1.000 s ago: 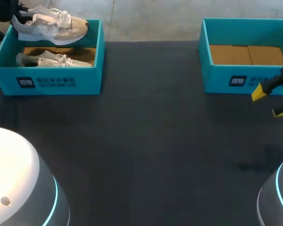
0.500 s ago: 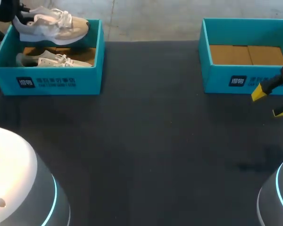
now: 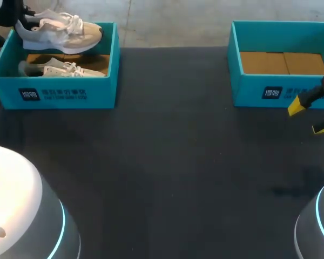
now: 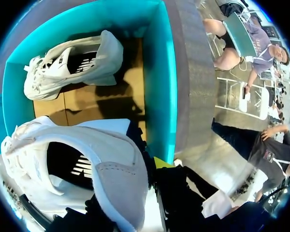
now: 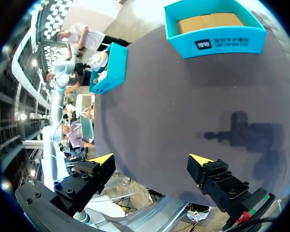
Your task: Take the shoe out of the shoebox, open the shoe tongue, remove and reinsert the insole, then place the shoe into the shoebox
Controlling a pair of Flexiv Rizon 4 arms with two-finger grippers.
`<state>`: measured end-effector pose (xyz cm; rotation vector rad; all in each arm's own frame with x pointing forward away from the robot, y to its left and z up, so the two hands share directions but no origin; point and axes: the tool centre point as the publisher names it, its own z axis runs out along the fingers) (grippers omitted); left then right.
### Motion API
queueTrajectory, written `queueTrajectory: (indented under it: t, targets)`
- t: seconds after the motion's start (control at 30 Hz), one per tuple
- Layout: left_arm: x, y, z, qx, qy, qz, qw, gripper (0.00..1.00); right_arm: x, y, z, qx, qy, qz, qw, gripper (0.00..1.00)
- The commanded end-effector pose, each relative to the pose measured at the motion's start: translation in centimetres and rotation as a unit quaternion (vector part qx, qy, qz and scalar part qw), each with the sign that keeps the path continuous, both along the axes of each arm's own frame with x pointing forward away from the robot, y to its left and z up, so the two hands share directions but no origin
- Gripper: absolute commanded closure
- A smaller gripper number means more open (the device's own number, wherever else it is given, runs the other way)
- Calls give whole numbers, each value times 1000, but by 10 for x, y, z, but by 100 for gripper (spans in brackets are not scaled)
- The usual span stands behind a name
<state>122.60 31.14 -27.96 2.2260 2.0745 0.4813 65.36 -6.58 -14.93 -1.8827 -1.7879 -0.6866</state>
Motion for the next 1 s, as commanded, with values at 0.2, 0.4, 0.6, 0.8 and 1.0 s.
queueTrajectory:
  t: [0.2,0.4,0.6,0.8,1.0]
  targets:
    - [-17,5,26,-4,-11,-6,1000,100,0,1,-1,-1,1,-1,1000,0]
    - [-21,2,19,-3,-2,-9,1000,100,0,1,-1,-1,1,-1,1000,0]
    - [-18,-4,3,1,4,-5,1000,100,0,1,-1,-1,1,-1,1000,0]
    - [-10,-6,-7,2,2,-1,1000,100,0,1,-1,-1,1,-1,1000,0]
    - [-6,-3,-17,9,4,4,1000,100,0,1,-1,-1,1,-1,1000,0]
